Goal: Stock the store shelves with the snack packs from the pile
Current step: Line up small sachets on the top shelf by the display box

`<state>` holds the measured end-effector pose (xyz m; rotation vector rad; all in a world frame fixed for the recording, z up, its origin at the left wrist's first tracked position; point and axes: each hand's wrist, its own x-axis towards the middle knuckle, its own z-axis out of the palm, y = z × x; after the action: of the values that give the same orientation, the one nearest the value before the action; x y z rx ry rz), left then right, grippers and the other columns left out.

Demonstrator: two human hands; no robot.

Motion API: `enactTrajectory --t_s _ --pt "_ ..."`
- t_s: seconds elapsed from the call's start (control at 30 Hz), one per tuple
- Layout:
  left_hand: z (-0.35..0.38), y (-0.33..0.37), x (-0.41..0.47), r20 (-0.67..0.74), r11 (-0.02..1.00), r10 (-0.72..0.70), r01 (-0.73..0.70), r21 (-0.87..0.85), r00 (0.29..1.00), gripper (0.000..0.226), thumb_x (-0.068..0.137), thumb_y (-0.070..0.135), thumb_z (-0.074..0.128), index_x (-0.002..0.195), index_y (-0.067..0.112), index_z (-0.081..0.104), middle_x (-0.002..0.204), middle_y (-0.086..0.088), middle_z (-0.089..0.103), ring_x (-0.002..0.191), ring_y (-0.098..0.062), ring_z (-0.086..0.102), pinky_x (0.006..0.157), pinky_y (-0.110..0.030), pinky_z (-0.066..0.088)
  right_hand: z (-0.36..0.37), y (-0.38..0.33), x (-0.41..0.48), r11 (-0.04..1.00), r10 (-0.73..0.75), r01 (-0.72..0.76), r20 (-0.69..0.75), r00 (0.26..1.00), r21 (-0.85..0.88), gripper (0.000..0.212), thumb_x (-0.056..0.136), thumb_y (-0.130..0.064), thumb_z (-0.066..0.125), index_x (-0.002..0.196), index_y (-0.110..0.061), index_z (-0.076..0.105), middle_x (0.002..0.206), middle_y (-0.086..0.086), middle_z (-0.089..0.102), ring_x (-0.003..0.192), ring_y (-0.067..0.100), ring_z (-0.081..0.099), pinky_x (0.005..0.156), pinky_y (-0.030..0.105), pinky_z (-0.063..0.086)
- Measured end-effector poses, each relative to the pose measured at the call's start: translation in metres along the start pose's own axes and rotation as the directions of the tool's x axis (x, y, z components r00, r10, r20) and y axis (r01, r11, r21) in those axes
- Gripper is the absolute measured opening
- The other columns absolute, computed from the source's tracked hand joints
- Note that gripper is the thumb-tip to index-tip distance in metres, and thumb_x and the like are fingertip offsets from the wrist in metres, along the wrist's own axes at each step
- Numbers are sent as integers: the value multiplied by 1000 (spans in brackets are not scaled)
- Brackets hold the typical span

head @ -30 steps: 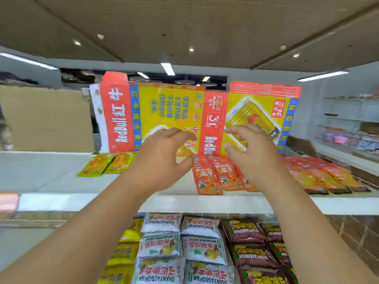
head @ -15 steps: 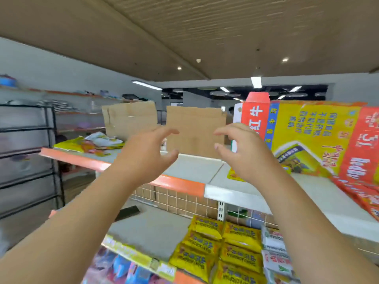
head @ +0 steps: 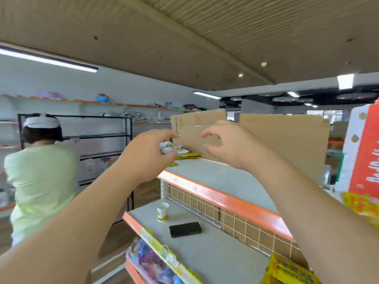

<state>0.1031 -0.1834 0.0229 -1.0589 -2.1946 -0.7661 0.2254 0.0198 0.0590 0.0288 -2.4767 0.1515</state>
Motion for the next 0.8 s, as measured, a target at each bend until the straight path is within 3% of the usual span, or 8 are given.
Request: enactTrajectory --t_s 0.13,0.33,0.5,0.63,0.8 --pt "13 -28 36 -20 998 -48 48 36 999 39 88 36 67 127 40 61 120 12 63 105 -5 54 86 -27 40 20 17 60 999 -21 23 63 998 -29 28 92 -40 58 119 -34 65 125 -5 58 104 22 60 90 39 50" --pt "50 -70 74 43 985 -165 163 63 985 33 88 37 64 121 40 62 118 11 63 107 -12 58 91 -33 47 70 47 127 1000 20 -20 221 975 0 24 92 -29 57 112 -27 70 114 -3 66 102 21 60 89 36 52" --pt "87 -109 98 108 979 -199 193 60 974 31 86 36 63 117 40 63 114 11 65 104 -14 59 89 -34 49 123 69 166 995 34 10 417 908 -104 27 93 -36 62 118 -26 69 109 -5 63 96 19 59 78 30 48" --pt "113 -153 125 159 970 -242 233 76 957 36 83 42 60 119 43 61 114 12 65 100 -15 61 86 -34 52 164 72 195 970 100 37 533 840 -239 30 92 -36 60 116 -20 69 113 6 68 100 28 64 82 35 52" --pt "159 -220 157 274 955 -289 257 148 917 36 83 53 54 116 44 63 113 14 64 100 -16 58 87 -33 52 216 66 234 956 164 24 601 782 -292 32 93 -40 60 119 -23 69 118 5 66 104 26 63 89 37 54"
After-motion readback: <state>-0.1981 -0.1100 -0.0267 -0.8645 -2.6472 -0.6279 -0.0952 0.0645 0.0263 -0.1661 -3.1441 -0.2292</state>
